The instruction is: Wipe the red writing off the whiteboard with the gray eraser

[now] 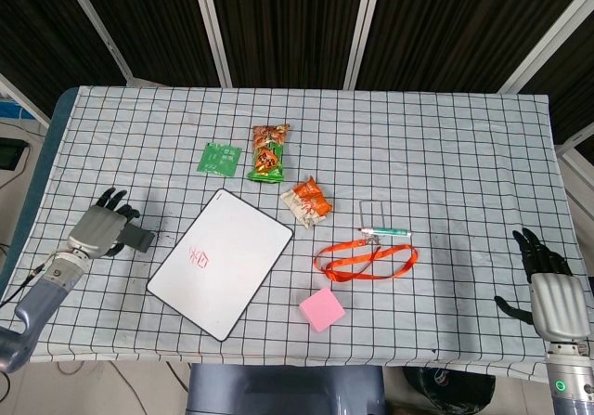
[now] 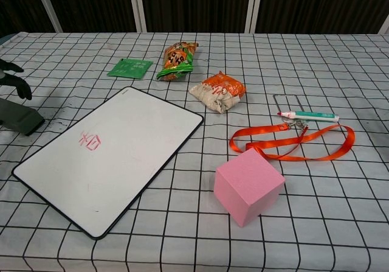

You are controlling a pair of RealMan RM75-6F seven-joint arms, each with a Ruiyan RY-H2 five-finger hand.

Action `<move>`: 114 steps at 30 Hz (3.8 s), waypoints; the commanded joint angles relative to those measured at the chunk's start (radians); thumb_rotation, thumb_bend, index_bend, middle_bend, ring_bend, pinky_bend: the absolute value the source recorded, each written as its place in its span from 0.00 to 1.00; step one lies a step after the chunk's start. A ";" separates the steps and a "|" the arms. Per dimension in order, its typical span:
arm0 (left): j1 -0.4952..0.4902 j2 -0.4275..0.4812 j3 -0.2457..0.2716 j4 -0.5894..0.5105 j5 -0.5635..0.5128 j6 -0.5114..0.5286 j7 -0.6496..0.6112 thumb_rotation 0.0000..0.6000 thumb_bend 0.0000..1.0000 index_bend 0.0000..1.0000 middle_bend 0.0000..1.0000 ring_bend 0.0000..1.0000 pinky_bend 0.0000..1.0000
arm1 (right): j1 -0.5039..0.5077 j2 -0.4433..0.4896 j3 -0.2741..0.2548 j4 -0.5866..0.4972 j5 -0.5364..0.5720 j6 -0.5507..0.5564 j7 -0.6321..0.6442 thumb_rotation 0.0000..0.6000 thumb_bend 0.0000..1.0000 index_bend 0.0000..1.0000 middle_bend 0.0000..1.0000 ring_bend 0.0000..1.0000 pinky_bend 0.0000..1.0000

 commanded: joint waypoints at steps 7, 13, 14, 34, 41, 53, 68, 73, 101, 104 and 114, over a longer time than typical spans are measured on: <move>-0.001 -0.029 0.014 0.043 0.022 0.042 -0.035 1.00 0.22 0.35 0.34 0.00 0.00 | 0.000 0.001 0.000 -0.001 0.003 -0.002 0.000 1.00 0.13 0.01 0.09 0.19 0.22; -0.003 -0.040 0.020 0.065 0.019 0.039 -0.037 1.00 0.22 0.35 0.34 0.00 0.00 | 0.001 0.002 0.000 -0.003 0.005 -0.004 -0.002 1.00 0.13 0.01 0.10 0.19 0.22; -0.003 -0.042 0.020 0.069 0.018 0.038 -0.037 1.00 0.22 0.35 0.34 0.00 0.00 | 0.001 0.002 0.001 -0.003 0.005 -0.004 -0.003 1.00 0.13 0.01 0.10 0.19 0.22; -0.006 -0.038 0.027 0.069 0.003 0.043 -0.033 1.00 0.32 0.42 0.41 0.00 0.00 | 0.001 0.002 0.002 -0.008 0.012 -0.006 -0.005 1.00 0.13 0.01 0.10 0.20 0.22; -0.011 0.057 0.003 -0.083 0.022 0.122 -0.016 1.00 0.32 0.41 0.41 0.00 0.00 | 0.000 0.002 0.003 -0.008 0.010 -0.004 -0.002 1.00 0.13 0.01 0.10 0.20 0.22; -0.101 0.132 -0.056 -0.395 0.013 0.076 0.198 1.00 0.32 0.41 0.41 0.00 0.00 | -0.001 0.003 0.003 -0.006 0.004 0.002 0.003 1.00 0.13 0.01 0.10 0.20 0.22; -0.183 -0.037 -0.058 -0.362 -0.107 -0.064 0.408 1.00 0.32 0.42 0.41 0.00 0.00 | -0.001 0.005 0.003 -0.005 0.006 -0.002 0.013 1.00 0.13 0.01 0.10 0.20 0.22; -0.185 -0.066 -0.044 -0.327 -0.112 -0.072 0.398 1.00 0.32 0.41 0.41 0.00 0.00 | -0.001 0.005 0.003 -0.005 0.006 -0.001 0.012 1.00 0.13 0.01 0.10 0.20 0.22; -0.137 0.032 0.077 -0.438 -0.046 -0.041 0.387 1.00 0.32 0.41 0.40 0.00 0.00 | -0.001 0.005 0.004 -0.003 0.001 0.004 0.014 1.00 0.13 0.01 0.10 0.20 0.22; -0.142 0.030 0.067 -0.448 -0.056 -0.043 0.403 1.00 0.32 0.41 0.40 0.00 0.00 | -0.001 0.005 0.004 -0.002 0.001 0.005 0.013 1.00 0.13 0.01 0.10 0.20 0.22; -0.186 -0.027 0.008 -0.401 -0.127 -0.080 0.474 1.00 0.32 0.41 0.40 0.00 0.00 | -0.001 0.005 0.004 -0.003 0.003 0.003 0.015 1.00 0.13 0.01 0.10 0.20 0.22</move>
